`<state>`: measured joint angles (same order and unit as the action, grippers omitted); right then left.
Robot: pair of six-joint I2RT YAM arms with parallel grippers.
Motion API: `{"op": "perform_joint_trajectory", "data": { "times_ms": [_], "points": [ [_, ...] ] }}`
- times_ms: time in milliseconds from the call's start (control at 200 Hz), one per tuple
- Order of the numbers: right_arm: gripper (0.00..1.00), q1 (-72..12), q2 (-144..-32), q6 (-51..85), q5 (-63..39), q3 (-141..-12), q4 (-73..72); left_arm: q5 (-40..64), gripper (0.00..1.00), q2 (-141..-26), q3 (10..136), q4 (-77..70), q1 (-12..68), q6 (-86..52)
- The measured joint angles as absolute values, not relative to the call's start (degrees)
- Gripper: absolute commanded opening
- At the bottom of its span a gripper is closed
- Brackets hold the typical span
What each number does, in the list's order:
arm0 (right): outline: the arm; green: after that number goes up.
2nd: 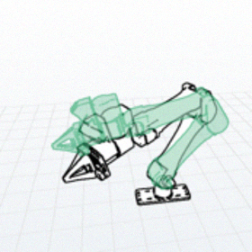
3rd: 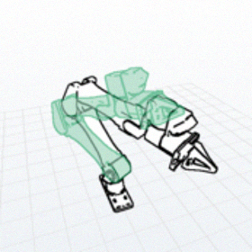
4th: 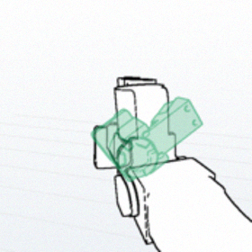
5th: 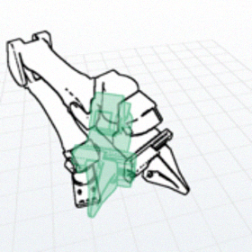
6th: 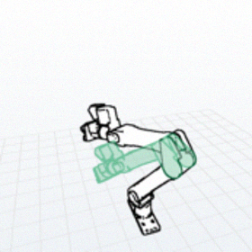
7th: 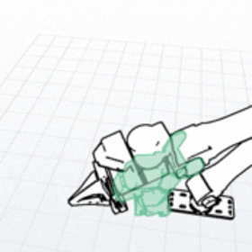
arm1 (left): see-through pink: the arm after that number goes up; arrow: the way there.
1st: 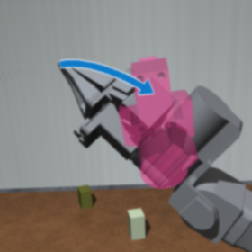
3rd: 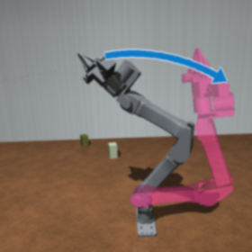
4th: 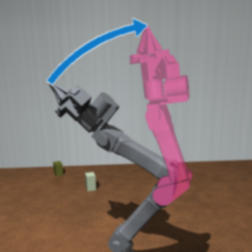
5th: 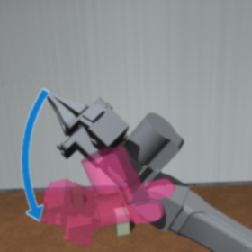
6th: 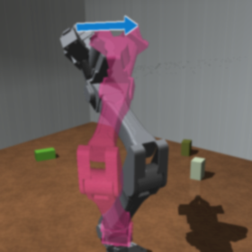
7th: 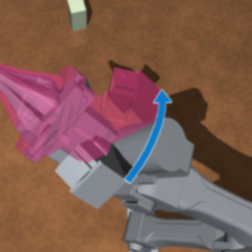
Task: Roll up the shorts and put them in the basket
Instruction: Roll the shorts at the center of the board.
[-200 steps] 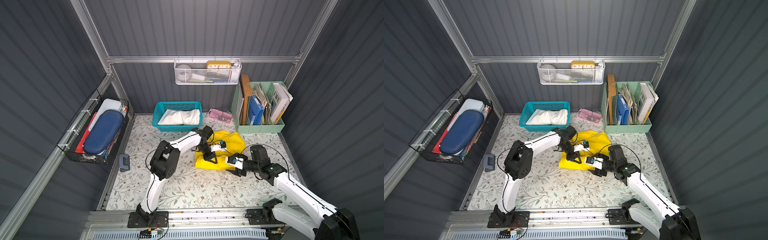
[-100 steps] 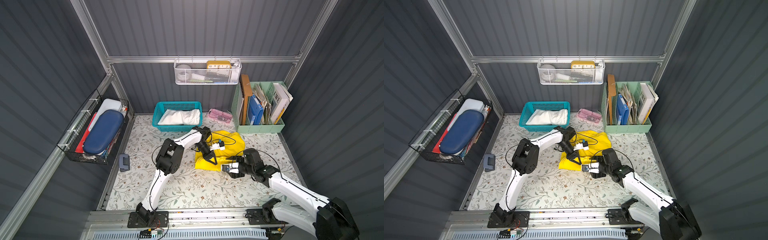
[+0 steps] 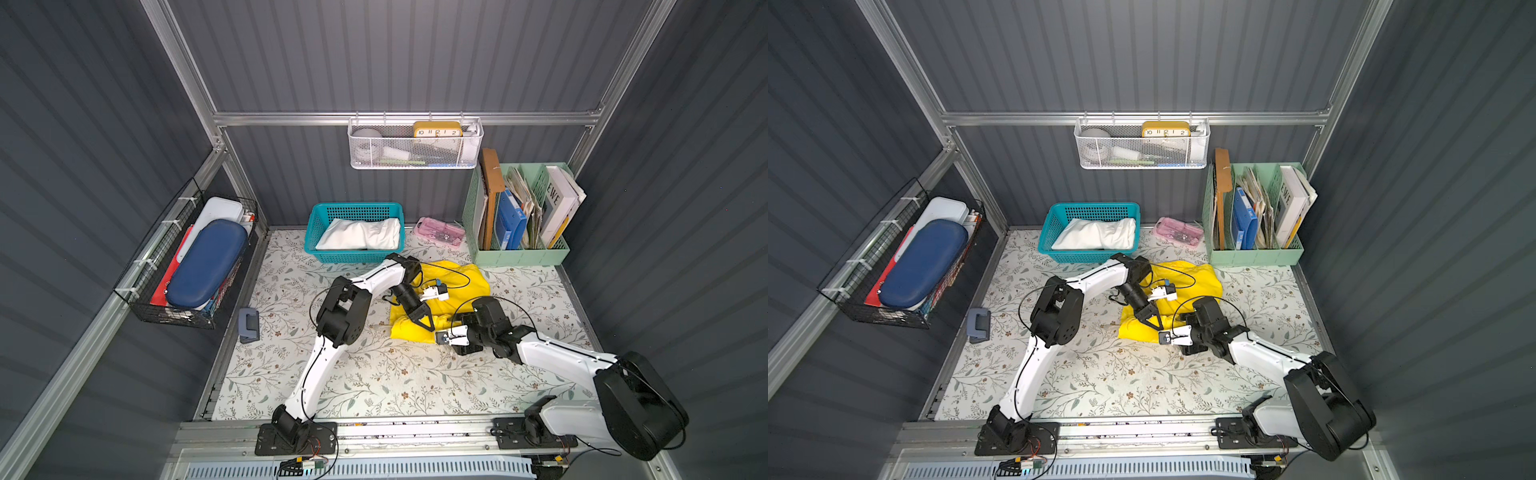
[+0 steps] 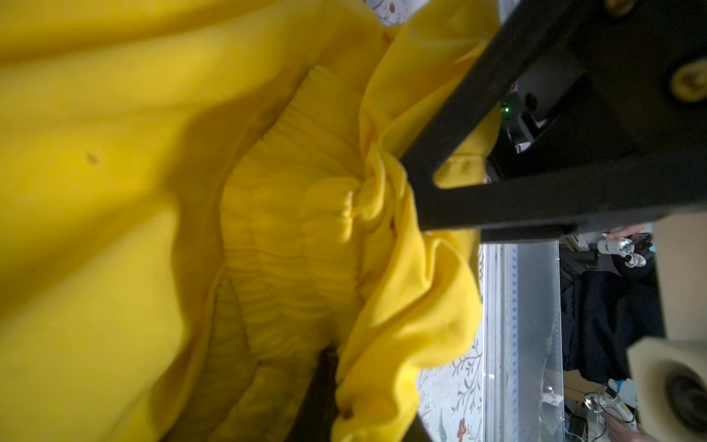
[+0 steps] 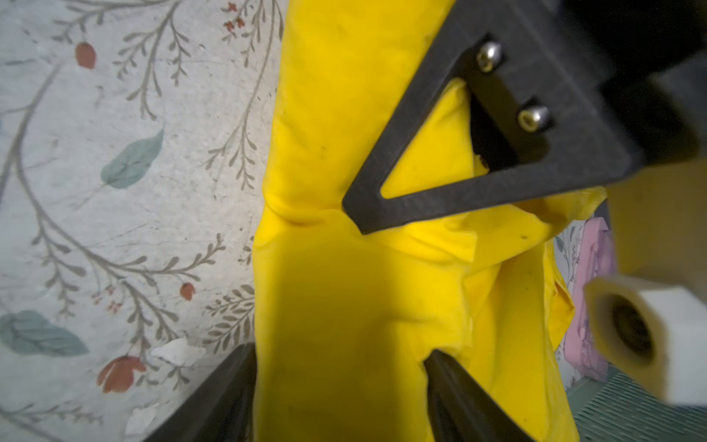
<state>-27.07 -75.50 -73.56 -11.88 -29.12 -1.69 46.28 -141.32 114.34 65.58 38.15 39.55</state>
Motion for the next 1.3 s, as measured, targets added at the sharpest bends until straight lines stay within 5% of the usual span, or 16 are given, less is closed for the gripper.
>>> {"op": "perform_joint_trajectory", "data": {
  "times_ms": [185,290,445,805,900,1301],
  "points": [
    [0.55,-27.1,-79.2,-74.3,-10.5,-31.3,-1.3,46.3,0.3,-141.3,114.3,65.0,38.0,38.9],
    [0.31,-27.1,-81.7,-74.3,-9.9,-33.4,0.4,46.7,0.45,-141.1,114.2,65.0,37.9,38.2],
    [0.0,-27.1,-84.0,-74.5,-10.0,-34.9,1.6,45.0,0.51,-140.0,114.0,64.7,38.1,37.8],
    [0.0,-26.7,-85.4,-73.8,-11.4,-36.8,2.8,34.7,0.77,-132.5,107.8,58.4,39.0,37.5],
    [0.0,-26.1,-85.0,-73.5,-12.5,-36.9,3.6,29.2,0.99,-129.6,105.0,55.3,38.3,36.8],
    [0.0,-23.4,-85.6,-66.5,-19.8,-45.0,17.2,12.3,1.0,-113.4,92.7,43.4,34.5,32.7]
  ]
}}
